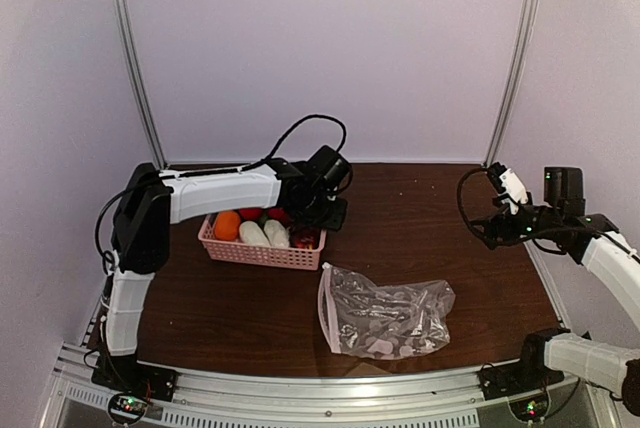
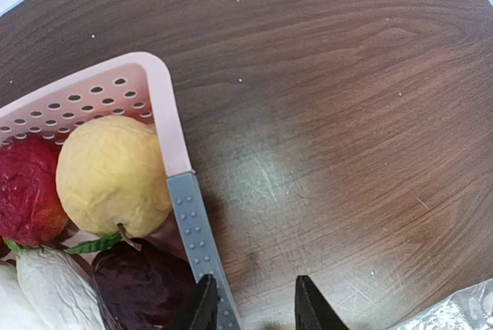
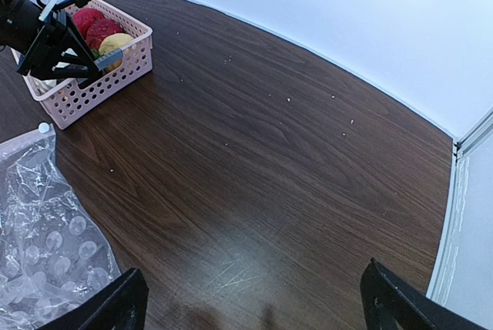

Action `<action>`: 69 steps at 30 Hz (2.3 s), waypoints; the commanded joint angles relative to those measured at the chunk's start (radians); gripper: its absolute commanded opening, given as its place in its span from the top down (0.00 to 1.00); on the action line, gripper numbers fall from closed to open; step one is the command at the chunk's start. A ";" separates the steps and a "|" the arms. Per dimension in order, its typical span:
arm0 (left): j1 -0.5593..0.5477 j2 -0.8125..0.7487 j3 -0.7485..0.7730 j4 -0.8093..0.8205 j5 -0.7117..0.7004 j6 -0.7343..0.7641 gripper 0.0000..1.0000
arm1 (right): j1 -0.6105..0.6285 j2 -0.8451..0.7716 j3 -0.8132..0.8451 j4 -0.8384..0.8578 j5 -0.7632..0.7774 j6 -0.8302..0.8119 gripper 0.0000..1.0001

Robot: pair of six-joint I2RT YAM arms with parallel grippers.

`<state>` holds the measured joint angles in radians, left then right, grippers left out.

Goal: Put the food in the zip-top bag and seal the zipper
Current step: Adjust the bin at the corner of the board.

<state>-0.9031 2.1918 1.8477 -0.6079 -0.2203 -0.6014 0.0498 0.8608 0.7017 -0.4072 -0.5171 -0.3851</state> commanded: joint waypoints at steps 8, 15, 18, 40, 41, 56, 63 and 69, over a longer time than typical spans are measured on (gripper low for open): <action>0.012 0.007 0.032 -0.014 -0.039 0.045 0.60 | 0.005 0.016 -0.007 0.002 0.002 0.005 0.03; 0.022 0.035 0.022 -0.013 -0.020 0.037 0.62 | 0.005 0.013 -0.007 0.000 0.002 0.004 0.03; 0.024 0.048 0.026 -0.019 -0.017 0.039 0.63 | 0.004 0.012 -0.007 0.002 0.003 0.005 0.03; -0.019 -0.336 -0.364 -0.058 0.064 0.367 0.93 | 0.005 0.025 -0.003 0.001 -0.001 -0.004 0.03; -0.024 -0.383 -0.418 -0.058 0.070 0.382 0.93 | 0.005 0.024 -0.003 0.000 -0.001 -0.005 0.03; -0.006 -0.885 -0.776 -0.249 -0.302 -0.230 0.29 | 0.008 0.033 0.005 -0.013 -0.018 -0.006 0.03; 0.060 -0.843 -0.842 -0.206 -0.315 -0.503 0.36 | 0.008 0.024 0.004 -0.017 -0.021 -0.003 0.03; 0.126 -0.787 -0.860 -0.146 -0.300 -0.562 0.46 | 0.007 0.015 0.001 -0.017 -0.013 -0.008 0.03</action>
<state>-0.8192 1.3727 0.9997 -0.8097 -0.4984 -1.0592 0.0502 0.8928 0.7017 -0.4149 -0.5194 -0.3897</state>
